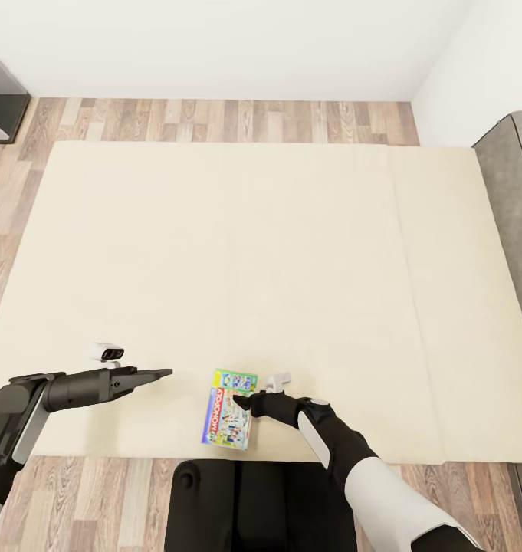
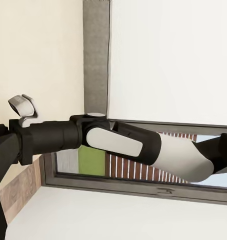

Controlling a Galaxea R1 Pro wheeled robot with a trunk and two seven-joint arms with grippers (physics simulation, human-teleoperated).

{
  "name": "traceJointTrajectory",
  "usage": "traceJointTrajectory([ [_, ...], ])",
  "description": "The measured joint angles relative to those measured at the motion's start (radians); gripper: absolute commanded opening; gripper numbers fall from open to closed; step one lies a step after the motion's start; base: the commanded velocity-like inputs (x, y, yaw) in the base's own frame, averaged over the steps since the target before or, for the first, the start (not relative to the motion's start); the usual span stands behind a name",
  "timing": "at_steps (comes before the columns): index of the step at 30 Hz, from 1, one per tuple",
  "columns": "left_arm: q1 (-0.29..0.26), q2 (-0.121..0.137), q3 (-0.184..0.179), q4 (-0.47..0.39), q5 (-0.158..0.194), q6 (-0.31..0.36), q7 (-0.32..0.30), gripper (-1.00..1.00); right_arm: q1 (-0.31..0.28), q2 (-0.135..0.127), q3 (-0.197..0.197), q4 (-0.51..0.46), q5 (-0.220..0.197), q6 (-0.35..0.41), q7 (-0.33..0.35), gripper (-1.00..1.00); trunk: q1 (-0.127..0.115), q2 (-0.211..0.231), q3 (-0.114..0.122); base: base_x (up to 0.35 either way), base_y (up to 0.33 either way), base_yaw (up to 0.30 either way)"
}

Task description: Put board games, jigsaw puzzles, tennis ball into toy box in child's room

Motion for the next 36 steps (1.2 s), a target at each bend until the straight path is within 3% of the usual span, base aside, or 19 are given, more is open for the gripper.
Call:
traceJointTrajectory([
  [36, 0.000, 0.001, 0.004, 0.000, 0.000, 0.000, 0.000, 1.00, 0.001, 0.000, -0.004, 0.003, 0.000, 0.002, 0.000, 1.00, 0.000, 0.000, 0.000, 0.000, 0.010, 0.005],
])
